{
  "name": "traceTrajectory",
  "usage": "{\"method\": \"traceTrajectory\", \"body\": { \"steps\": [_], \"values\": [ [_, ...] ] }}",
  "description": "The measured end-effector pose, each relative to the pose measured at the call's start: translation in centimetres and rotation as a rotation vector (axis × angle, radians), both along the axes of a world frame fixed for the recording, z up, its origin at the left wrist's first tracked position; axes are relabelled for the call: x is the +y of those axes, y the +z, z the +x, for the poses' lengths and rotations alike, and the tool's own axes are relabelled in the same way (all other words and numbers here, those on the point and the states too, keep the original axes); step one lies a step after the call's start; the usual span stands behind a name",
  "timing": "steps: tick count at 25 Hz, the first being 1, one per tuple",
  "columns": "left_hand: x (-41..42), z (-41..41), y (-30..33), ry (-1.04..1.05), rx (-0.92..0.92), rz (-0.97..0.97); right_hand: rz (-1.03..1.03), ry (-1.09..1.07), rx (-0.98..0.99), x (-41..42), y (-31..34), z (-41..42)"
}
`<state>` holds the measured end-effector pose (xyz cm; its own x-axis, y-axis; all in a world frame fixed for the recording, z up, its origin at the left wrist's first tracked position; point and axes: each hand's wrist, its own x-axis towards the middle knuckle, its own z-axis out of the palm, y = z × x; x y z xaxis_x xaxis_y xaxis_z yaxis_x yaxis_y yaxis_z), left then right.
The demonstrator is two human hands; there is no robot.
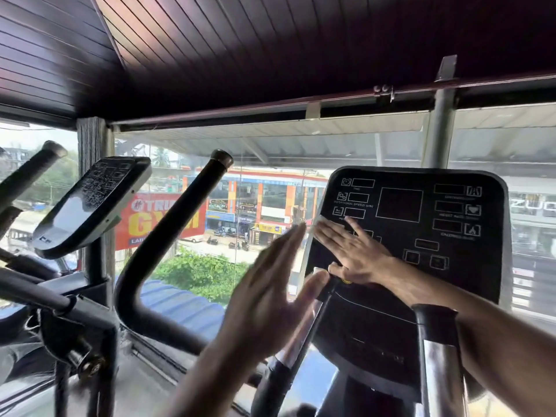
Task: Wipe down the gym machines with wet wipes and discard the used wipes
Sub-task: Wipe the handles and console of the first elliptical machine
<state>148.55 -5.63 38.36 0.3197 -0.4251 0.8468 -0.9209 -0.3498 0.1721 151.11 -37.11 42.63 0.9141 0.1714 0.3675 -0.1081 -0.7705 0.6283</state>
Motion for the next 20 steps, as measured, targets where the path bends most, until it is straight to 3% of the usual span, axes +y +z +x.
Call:
{"method": "traceTrajectory", "body": {
  "steps": [2, 3, 5, 11, 13, 18, 20],
  "values": [
    [-0.8, -5.1, -2.9, -0.213, 0.079, 0.096, -0.019, -0.009, -0.007, 0.2, 0.1, 0.0],
    [-1.6, -5.8, -4.6, -0.252, 0.03, 0.135, -0.025, -0.008, -0.018, 0.3, 0.2, -0.1],
    [-2.4, -4.6, -7.1, -0.193, -0.077, 0.042, -0.025, -0.01, -0.004, 0.4, 0.2, -0.2],
    [-2.9, -3.2, -6.9, -0.225, 0.11, -0.059, -0.175, 0.063, 0.223, 0.4, 1.3, -1.3],
    [-3.0, -2.8, -6.6, -0.245, 0.113, -0.041, -0.183, 0.045, 0.202, 0.2, 2.7, -0.6],
    [-2.7, -2.6, -6.5, -0.275, 0.124, -0.012, 0.019, -0.097, 0.089, 1.6, 3.9, 1.8],
    [-2.6, -2.6, -6.6, -0.268, 0.133, -0.017, -0.1, -0.068, 0.177, 2.6, 3.1, 1.5]
  ]
}}
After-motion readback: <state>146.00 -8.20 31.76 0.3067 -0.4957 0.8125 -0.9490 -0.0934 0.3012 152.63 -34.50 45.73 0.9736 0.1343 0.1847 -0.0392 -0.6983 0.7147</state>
